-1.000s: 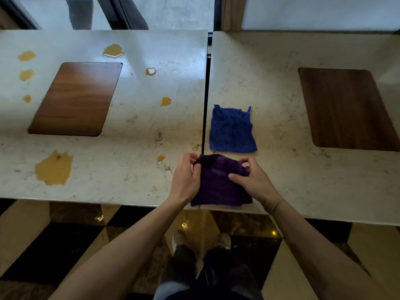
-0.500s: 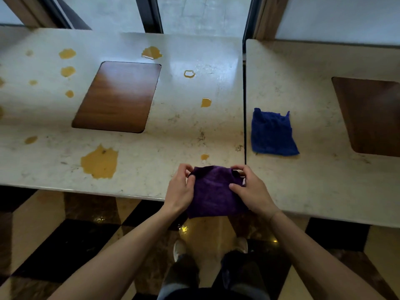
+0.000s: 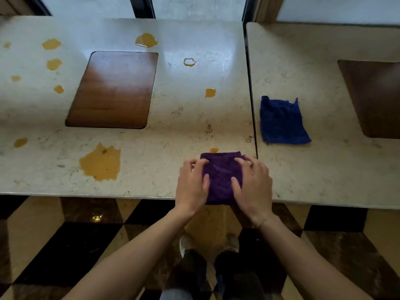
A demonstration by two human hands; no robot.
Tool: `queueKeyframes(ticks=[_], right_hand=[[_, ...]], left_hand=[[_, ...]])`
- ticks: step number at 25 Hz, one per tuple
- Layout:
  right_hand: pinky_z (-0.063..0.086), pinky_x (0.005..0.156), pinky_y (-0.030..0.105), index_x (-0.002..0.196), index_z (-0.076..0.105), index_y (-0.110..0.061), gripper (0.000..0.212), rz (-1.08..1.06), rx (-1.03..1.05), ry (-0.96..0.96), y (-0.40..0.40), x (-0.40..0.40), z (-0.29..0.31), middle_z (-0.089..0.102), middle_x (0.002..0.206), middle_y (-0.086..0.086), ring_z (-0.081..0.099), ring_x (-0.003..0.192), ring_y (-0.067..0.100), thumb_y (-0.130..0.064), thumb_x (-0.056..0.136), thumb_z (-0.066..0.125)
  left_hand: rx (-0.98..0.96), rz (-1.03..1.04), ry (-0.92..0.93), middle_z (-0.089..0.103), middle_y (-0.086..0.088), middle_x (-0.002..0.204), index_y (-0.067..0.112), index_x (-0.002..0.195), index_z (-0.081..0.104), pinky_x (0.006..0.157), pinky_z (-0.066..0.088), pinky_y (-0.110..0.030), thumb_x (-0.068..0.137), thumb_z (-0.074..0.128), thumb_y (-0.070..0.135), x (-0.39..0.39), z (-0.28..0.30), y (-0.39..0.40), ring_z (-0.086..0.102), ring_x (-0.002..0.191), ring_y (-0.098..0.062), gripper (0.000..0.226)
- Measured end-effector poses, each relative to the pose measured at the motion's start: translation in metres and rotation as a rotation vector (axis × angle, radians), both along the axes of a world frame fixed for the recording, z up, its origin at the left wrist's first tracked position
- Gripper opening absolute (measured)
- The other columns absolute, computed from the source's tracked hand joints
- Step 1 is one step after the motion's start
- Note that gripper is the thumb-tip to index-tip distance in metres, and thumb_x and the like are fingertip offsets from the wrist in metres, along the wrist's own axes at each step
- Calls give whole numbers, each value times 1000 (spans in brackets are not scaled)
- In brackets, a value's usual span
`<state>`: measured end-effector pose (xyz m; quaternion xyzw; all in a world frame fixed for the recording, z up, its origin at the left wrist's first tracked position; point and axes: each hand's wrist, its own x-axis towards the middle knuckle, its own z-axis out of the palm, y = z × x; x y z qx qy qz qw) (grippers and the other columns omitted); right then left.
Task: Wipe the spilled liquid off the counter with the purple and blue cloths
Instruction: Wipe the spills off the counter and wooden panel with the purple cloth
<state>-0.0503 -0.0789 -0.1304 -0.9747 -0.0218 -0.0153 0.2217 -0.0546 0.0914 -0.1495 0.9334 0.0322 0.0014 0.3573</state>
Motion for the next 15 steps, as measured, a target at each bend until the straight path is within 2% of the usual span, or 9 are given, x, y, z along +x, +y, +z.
queueKeyframes(ticks=[3, 5, 7, 9, 12, 15], right_hand=[[32, 114, 56, 142, 47, -17, 49, 203, -153, -26, 10, -13, -14, 45, 149, 10, 33, 144, 32, -37, 97, 43], [28, 116, 59, 148, 42, -17, 56, 240, -198, 47, 8, -13, -23, 39, 156, 10, 25, 148, 32, -43, 100, 30], [22, 117, 61, 153, 33, -19, 60, 261, -211, 80, 4, -10, -32, 29, 162, 8, 15, 151, 30, -48, 101, 24], [19, 117, 63, 156, 26, -22, 61, 307, -225, 88, 7, -6, -38, 22, 164, 6, 9, 153, 29, -52, 102, 24], [12, 116, 68, 157, 19, -34, 65, 307, -274, 128, 22, 0, -46, 16, 166, 6, 4, 152, 34, -62, 99, 26], [5, 113, 72, 156, 11, -43, 69, 255, -334, 150, 32, 2, -56, 8, 167, 5, -2, 152, 38, -70, 95, 26]], left_hand=[[298, -253, -68, 45, -13, 146, 16, 142, 48, 110, 40, -49, 99, 53, 33, -17, -16, -6, 43, 134, -32, 46], [393, -308, 4, 30, -13, 160, 16, 153, 35, 121, 22, -54, 103, 36, 40, -18, -25, -7, 22, 151, -32, 55], [424, -322, 53, 16, -9, 167, 18, 158, 23, 124, 10, -54, 104, 23, 48, -18, -31, -2, 7, 155, -26, 62], [422, -315, 64, 13, -7, 167, 19, 159, 19, 124, 7, -52, 103, 21, 52, -20, -35, 13, 6, 155, -25, 65], [504, -276, 65, 20, -9, 166, 20, 157, 25, 122, 11, -55, 102, 21, 54, -11, -39, 53, 17, 153, -29, 65], [590, -252, 108, 14, -8, 167, 25, 158, 21, 121, 11, -60, 99, 20, 59, 12, -40, 93, 14, 153, -31, 68]])
